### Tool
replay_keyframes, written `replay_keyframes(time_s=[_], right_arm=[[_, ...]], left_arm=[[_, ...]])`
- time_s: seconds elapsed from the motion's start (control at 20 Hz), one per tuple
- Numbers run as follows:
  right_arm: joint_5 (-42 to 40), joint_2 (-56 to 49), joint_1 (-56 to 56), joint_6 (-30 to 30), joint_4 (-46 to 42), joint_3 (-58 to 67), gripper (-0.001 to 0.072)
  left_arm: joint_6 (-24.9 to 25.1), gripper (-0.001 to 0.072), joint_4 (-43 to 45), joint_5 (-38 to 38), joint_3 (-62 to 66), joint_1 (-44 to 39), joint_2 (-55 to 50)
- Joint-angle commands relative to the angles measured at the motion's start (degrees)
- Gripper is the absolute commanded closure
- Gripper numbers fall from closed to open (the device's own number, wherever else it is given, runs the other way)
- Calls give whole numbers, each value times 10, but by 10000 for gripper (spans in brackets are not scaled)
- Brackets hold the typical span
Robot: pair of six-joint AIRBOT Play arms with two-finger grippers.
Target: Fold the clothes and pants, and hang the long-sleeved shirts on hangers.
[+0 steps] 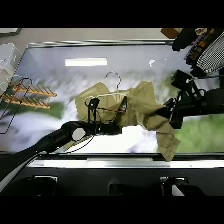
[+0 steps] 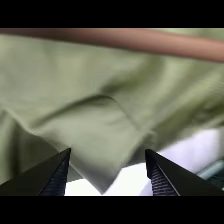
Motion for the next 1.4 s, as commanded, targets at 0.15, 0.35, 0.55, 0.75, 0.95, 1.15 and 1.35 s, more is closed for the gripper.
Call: replay_keyframes(time_s=[0.15, 0.35, 0.55, 0.75, 0.95, 1.15, 1.35], right_arm=[[8, 0, 0, 4, 0, 0, 689], [14, 0, 0, 11, -2, 0, 689], [13, 0, 0, 25, -2, 0, 689], [14, 0, 0, 25, -2, 0, 689], [14, 0, 0, 25, -2, 0, 689], [14, 0, 0, 25, -2, 0, 689], [14, 0, 0, 25, -3, 0, 688]], left_arm=[[-155, 204, 176, -62, 0, -2, 14], [-237, 204, 179, -24, 0, -17, -3], [-269, 205, 186, -4, 1, -17, -15], [-334, 214, 187, -23, 1, -14, 6], [-375, 214, 193, -25, 1, -14, 11], [-401, 244, 201, -25, 1, -16, 13], [-425, 251, 201, -26, 1, -16, 23]])
